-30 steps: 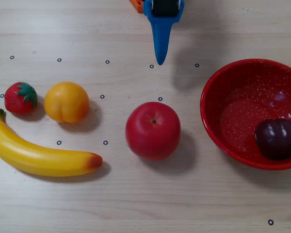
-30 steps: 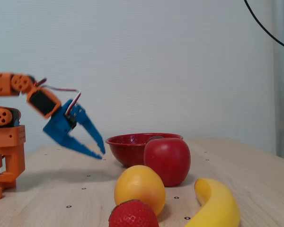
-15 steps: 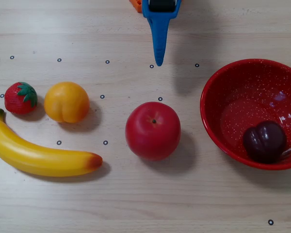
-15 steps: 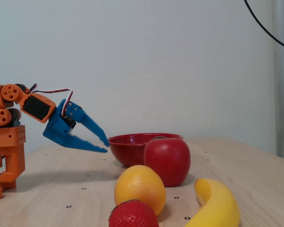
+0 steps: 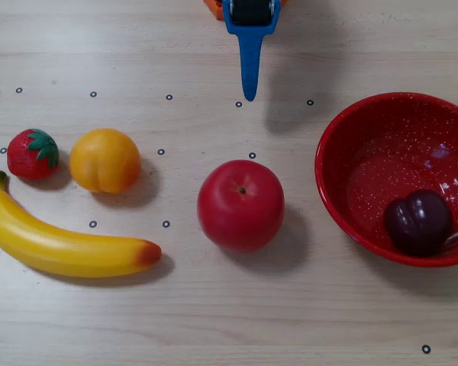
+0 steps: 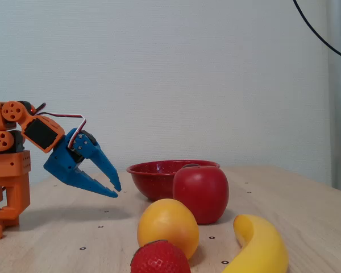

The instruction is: Put plum in the red bowl.

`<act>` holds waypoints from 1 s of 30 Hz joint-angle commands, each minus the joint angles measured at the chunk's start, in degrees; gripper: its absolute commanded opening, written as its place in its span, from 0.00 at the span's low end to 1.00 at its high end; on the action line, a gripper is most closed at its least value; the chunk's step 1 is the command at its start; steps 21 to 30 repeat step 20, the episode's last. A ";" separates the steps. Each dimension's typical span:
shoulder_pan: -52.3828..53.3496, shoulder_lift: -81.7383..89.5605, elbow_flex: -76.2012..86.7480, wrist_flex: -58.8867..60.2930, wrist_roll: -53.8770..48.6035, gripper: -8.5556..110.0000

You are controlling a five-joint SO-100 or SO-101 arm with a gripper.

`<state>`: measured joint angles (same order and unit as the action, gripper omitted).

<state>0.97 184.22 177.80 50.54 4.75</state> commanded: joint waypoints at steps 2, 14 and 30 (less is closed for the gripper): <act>0.18 0.88 0.97 -0.18 -1.41 0.07; -0.09 0.79 0.97 -0.18 -1.49 0.08; -0.09 0.79 0.97 -0.18 -1.49 0.08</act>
